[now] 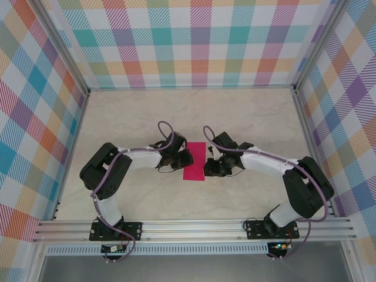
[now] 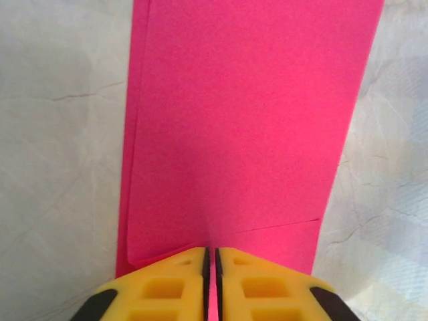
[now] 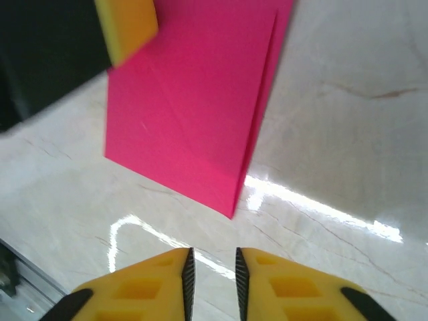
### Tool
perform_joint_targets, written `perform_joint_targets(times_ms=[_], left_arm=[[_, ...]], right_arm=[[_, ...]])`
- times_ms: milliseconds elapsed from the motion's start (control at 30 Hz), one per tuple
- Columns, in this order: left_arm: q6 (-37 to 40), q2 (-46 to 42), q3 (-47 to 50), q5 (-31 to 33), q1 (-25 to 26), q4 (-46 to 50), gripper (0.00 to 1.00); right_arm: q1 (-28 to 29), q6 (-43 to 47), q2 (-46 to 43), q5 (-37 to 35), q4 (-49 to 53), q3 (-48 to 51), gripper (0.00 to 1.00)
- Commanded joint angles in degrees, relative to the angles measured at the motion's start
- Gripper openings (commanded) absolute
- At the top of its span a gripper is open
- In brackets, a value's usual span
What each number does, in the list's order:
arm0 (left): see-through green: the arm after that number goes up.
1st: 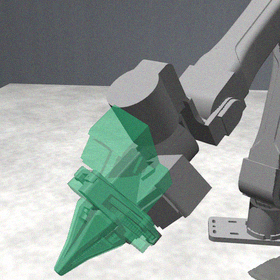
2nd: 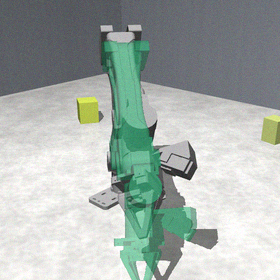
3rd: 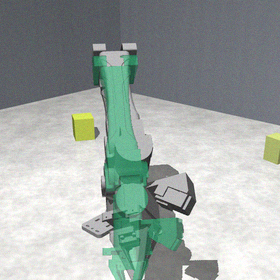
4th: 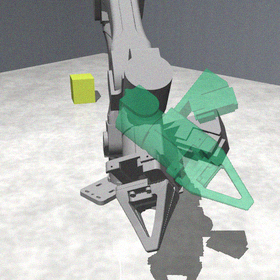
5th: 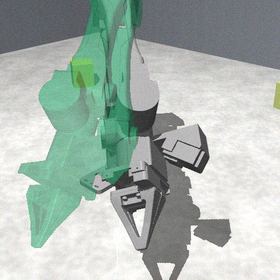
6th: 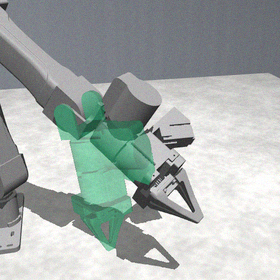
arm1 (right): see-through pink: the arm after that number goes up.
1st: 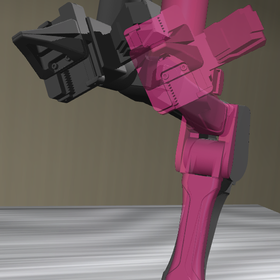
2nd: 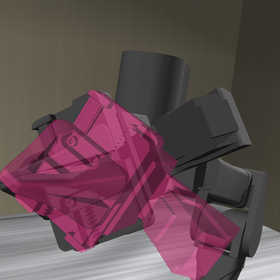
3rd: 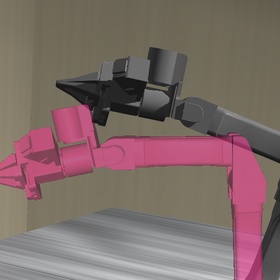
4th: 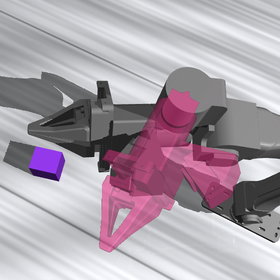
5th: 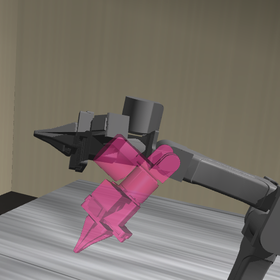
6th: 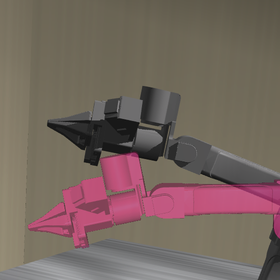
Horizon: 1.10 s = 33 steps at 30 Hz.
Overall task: Fold a paper plane with a square sheet of paper (pick it up from the middle)
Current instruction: Rotate the paper at the center of the table.
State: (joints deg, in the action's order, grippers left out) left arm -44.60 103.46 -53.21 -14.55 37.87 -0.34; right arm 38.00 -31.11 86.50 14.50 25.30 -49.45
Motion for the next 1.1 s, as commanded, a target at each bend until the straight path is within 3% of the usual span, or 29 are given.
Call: perform_joint_targets(times_ms=[0, 100, 233, 467, 767, 1067], left_arm=[[-1.06, -1.82, -1.89, -1.24, 0.43, -1.34, 0.22], [-3.33, -5.27, -0.61, 0.81, 1.11, -1.62, 0.32], [-7.13, -10.24, 4.76, 3.56, 1.39, -3.71, 0.41], [-10.34, -15.12, 12.21, 6.66, 1.57, -7.43, 0.49], [-13.06, -10.57, 11.99, 3.24, 2.26, -12.04, 0.47], [-12.54, -9.72, 10.79, 1.42, 2.4, -10.74, 0.45]], right_arm=[[-0.58, -4.09, -1.64, -3.03, -3.21, -0.65, 0.34], [-1.78, -5.64, -1.61, -3.45, -5.26, -1.25, 0.43], [-4.21, -5.97, 1.45, 0.84, -8.62, -2.43, 0.48], [-7.52, -3.46, 10.85, 9.4, -12.53, -6.44, 0.47], [-8.12, -1.64, 17.05, 13.62, -13.36, -8.67, 0.32], [-8.79, -2.26, 17.84, 10.03, -12.2, -8.56, 0.15]])
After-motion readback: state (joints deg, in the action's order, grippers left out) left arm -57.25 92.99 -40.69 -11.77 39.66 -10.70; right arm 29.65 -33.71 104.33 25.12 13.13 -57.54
